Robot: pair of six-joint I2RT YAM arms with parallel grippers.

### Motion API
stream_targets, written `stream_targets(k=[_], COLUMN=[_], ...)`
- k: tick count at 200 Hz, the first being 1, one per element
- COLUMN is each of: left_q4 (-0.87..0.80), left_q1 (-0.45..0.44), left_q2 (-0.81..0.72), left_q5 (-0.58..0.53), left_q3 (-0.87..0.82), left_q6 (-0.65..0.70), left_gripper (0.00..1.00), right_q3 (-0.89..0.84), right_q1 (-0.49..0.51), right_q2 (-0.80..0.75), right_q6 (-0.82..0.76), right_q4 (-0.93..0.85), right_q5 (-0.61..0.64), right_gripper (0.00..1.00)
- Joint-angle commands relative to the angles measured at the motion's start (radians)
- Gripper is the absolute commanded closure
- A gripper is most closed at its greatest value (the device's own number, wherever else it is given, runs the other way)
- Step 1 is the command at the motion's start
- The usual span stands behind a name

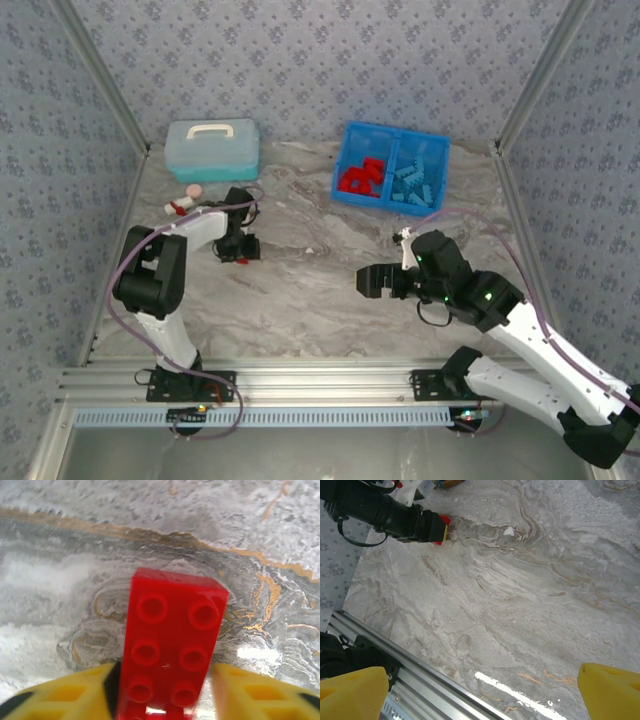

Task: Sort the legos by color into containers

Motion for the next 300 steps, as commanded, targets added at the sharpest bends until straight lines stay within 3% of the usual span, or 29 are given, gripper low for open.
stream_targets(k=[1, 54, 85, 111, 137, 201, 230, 275, 300], left_q4=[0.007, -0.028, 0.014, 0.128, 0.163, -0.031, -0.018, 0.284, 0.452], left_q1=[0.000, -0.037, -0.150, -0.266, -0.328, -0.335, -0.335, -0.335, -0.335], left_q2=[-0.005, -0.202, -0.330, -0.324, -0.171, 0.466, 0.715, 0.814, 0.883], left_q5=[0.013, 0.083, 0.082, 0.019, 0.005, -0.020, -0.031, -0.106, -0.055], left_q3=[0.012, 0.048, 0.115, 0.205, 0.409, 1.243, 1.570, 1.571, 1.611], left_q6=[-0.018, -0.054, -0.133, -0.195, -0.186, -0.185, -0.197, -0.171, -0.146], left_gripper=[0.61, 0.66, 0.66, 0.65, 0.64, 0.67, 0.67, 0.67, 0.64], right_q3=[0.013, 0.014, 0.005, 0.004, 0.004, -0.016, -0.035, -0.039, -0.042], right_q1=[0.009, 0.008, 0.009, 0.010, 0.009, 0.008, 0.008, 0.001, -0.002], right_q2=[-0.021, -0.023, -0.033, -0.043, -0.057, -0.096, -0.118, -0.135, -0.135], right_q6=[0.005, 0.033, 0.045, 0.052, 0.055, 0.084, 0.098, 0.085, 0.085], right_q4=[-0.020, -0.022, -0.017, -0.017, -0.025, -0.042, -0.059, -0.096, -0.091], right_q5=[0.049, 0.059, 0.072, 0.088, 0.097, 0.119, 0.120, 0.140, 0.139], right_gripper=[0.00, 0.00, 0.00, 0.00, 0.00, 0.00, 0.00, 0.00, 0.00])
